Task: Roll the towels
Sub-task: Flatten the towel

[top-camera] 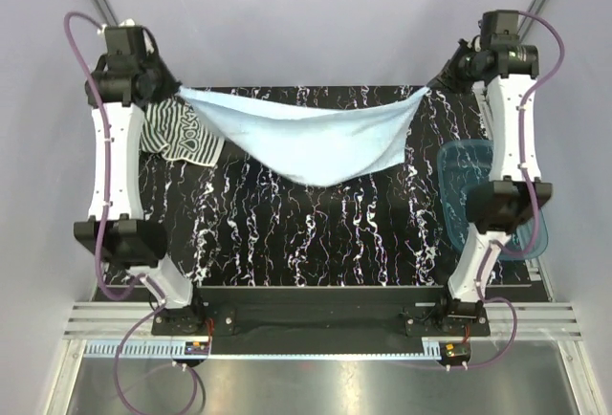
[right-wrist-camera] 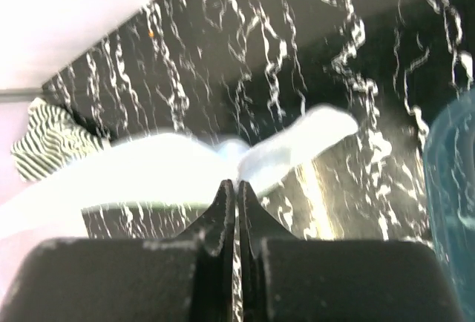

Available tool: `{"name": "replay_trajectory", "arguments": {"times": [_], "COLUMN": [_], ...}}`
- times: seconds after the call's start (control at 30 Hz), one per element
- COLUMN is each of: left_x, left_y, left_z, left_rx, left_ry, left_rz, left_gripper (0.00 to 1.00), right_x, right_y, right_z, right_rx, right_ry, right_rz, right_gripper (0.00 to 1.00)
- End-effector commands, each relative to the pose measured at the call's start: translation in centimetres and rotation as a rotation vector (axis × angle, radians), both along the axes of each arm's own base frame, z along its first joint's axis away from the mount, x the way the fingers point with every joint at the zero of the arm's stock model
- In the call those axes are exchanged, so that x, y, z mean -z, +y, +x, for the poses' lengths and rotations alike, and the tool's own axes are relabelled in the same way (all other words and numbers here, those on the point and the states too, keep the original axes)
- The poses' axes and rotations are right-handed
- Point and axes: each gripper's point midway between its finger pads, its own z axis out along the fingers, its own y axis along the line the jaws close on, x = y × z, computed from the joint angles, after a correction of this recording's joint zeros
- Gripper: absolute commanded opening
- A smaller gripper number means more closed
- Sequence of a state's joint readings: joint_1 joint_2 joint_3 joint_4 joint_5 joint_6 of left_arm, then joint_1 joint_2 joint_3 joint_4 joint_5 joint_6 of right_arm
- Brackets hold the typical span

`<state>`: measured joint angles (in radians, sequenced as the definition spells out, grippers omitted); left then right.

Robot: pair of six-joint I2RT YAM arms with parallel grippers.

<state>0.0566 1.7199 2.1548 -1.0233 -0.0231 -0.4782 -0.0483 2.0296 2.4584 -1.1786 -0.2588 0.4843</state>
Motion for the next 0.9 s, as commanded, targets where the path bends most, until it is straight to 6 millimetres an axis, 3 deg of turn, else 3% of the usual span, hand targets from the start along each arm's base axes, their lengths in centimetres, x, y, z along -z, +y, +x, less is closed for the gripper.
{"name": "replay_trajectory", "arguments": {"times": [0.0,0.03,0.07,0.1,0.13,0.17,0.2,0.23,0.27,0.3,0.33,0.37,0.4,0.43,0.53,0.63,0.73,0.77,0.83,0.87], "left_x": [-6.7,-2.6,-1.7,-1.6,2.6,2.9,4.5,7.9,9.7,10.6,13.7,15.0,16.0,18.2,21.5,22.8,21.2,20.5,17.7,16.6], "left_y": [1.0,1.3,1.8,1.8,1.9,2.2,2.3,2.4,2.7,2.9,2.8,3.0,3.2,3.2,3.6,3.9,3.8,3.6,3.9,3.5], "left_z": [-6.7,-7.2,-8.0,-9.9,-10.7,-12.1,-12.7,-13.7,-14.6,-15.7,-16.8,-17.5,-18.2,-19.2,-21.0,-21.5,-20.5,-20.0,-18.3,-17.5], "left_rx": [0.007,-0.001,-0.013,-0.016,-0.018,-0.035,-0.036,-0.043,-0.061,-0.08,-0.094,-0.114,-0.146,-0.161,-0.213,-0.223,-0.206,-0.191,-0.181,-0.153], "left_ry": [-0.238,-0.152,-0.147,-0.166,-0.078,-0.096,-0.067,0.008,0.053,0.066,0.138,0.165,0.187,0.243,0.34,0.346,0.301,0.278,0.179,0.149], "left_rz": [0.011,-0.002,-0.01,-0.006,-0.021,-0.011,-0.007,-0.02,-0.024,-0.023,-0.039,-0.046,-0.058,-0.069,-0.113,-0.187,-0.203,-0.212,-0.209,-0.228], "left_gripper": [0.0,0.0,0.0,0.0,0.0,0.0,0.0,0.0,0.0,0.0,0.0,0.0,0.0,0.0,0.0,0.0,0.0,0.0,0.0,0.0], "right_x": [-3.0,-4.9,-4.0,-0.1,-0.6,3.9,4.9,5.3,6.9,10.6,11.1,12.5,15.1,16.2,19.5,20.4,19.3,17.5,16.5,13.5], "right_y": [1.4,1.4,1.4,1.3,1.2,1.3,1.5,1.8,2.0,2.4,2.7,2.9,3.3,3.4,4.4,4.9,5.1,4.9,4.7,4.6], "right_z": [-4.6,-6.9,-7.8,-9.2,-10.7,-12.3,-12.8,-14.3,-15.2,-16.7,-17.8,-18.5,-19.8,-20.4,-22.1,-22.5,-21.3,-20.0,-18.1,-15.8], "right_rx": [-0.075,-0.066,-0.059,-0.048,-0.028,-0.022,-0.015,-0.017,-0.013,-0.002,-0.006,-0.003,-0.004,-0.007,-0.036,-0.048,-0.051,-0.057,-0.064,-0.077], "right_ry": [-0.112,-0.173,-0.169,-0.082,-0.115,-0.015,-0.018,-0.026,0.001,0.073,0.067,0.092,0.149,0.177,0.273,0.301,0.275,0.23,0.218,0.147], "right_rz": [0.018,0.013,0.012,0.016,0.016,0.025,0.049,0.065,0.079,0.115,0.129,0.139,0.163,0.17,0.221,0.254,0.266,0.259,0.244,0.231], "right_gripper": [0.0,0.0,0.0,0.0,0.0,0.0,0.0,0.0,0.0,0.0,0.0,0.0,0.0,0.0,0.0,0.0,0.0,0.0,0.0,0.0]}}
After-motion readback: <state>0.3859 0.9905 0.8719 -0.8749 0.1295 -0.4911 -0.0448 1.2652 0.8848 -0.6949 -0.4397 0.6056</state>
